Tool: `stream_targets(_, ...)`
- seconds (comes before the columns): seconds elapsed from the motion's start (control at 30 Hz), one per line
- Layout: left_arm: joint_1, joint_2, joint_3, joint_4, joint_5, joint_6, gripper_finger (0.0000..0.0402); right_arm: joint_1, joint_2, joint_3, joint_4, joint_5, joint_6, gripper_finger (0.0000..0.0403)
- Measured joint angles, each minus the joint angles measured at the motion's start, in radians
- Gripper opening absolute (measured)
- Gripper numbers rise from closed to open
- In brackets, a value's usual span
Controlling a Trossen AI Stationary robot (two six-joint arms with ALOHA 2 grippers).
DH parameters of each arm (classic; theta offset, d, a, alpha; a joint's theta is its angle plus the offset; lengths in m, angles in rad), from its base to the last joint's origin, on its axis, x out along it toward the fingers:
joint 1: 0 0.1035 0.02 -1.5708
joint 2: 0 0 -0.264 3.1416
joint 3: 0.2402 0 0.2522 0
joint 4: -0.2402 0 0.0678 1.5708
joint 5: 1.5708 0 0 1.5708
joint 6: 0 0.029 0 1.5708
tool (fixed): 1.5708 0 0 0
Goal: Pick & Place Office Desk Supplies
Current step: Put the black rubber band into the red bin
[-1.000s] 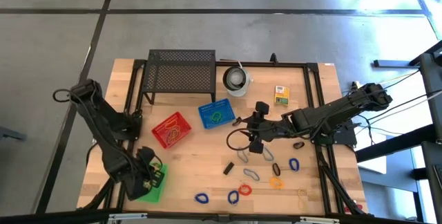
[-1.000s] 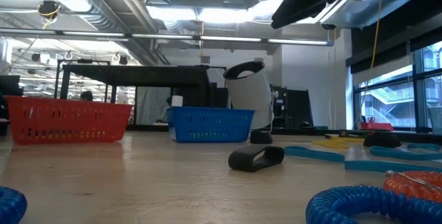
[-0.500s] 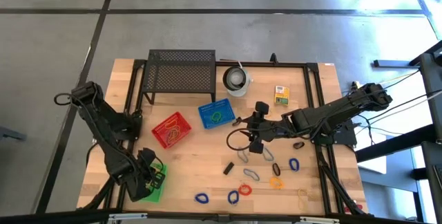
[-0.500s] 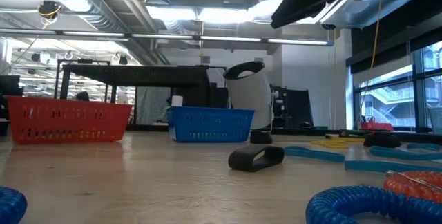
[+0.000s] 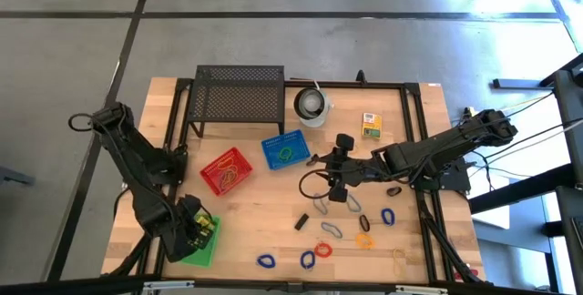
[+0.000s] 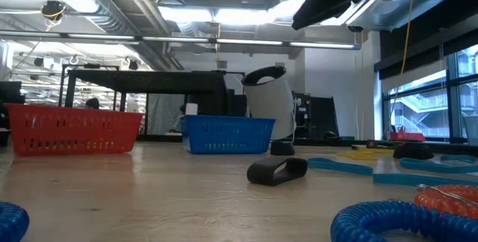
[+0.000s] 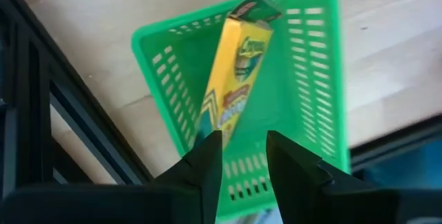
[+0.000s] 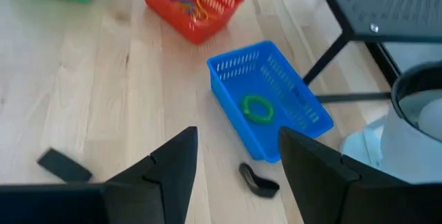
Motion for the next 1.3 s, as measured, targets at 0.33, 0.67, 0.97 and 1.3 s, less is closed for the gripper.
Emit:
stream_targets(0.33,0.027,-0.049,0.0,0.0,-0.495,0.098,0.0092,-0.026,-0.013,0.0,-0.026,-0.131,-0.028,0.0206)
stream_targets(0.67,0.199,-0.039,0.0,0.06,-0.771,0.521,0.0115,-0.026,-0.157,0.0,-0.442,-0.066,0.199,0.0206)
stream_targets(0.97,0.373,-0.01,0.0,0.311,-0.729,0.964,0.0173,-0.058,-0.18,-0.202,-0.503,-0.093,0.393,0.0206)
stream_targets(1.3,0.452,-0.011,0.0,0.406,-0.73,1.088,0.0173,-0.21,-0.179,-0.39,-0.439,-0.219,0.436,0.0206)
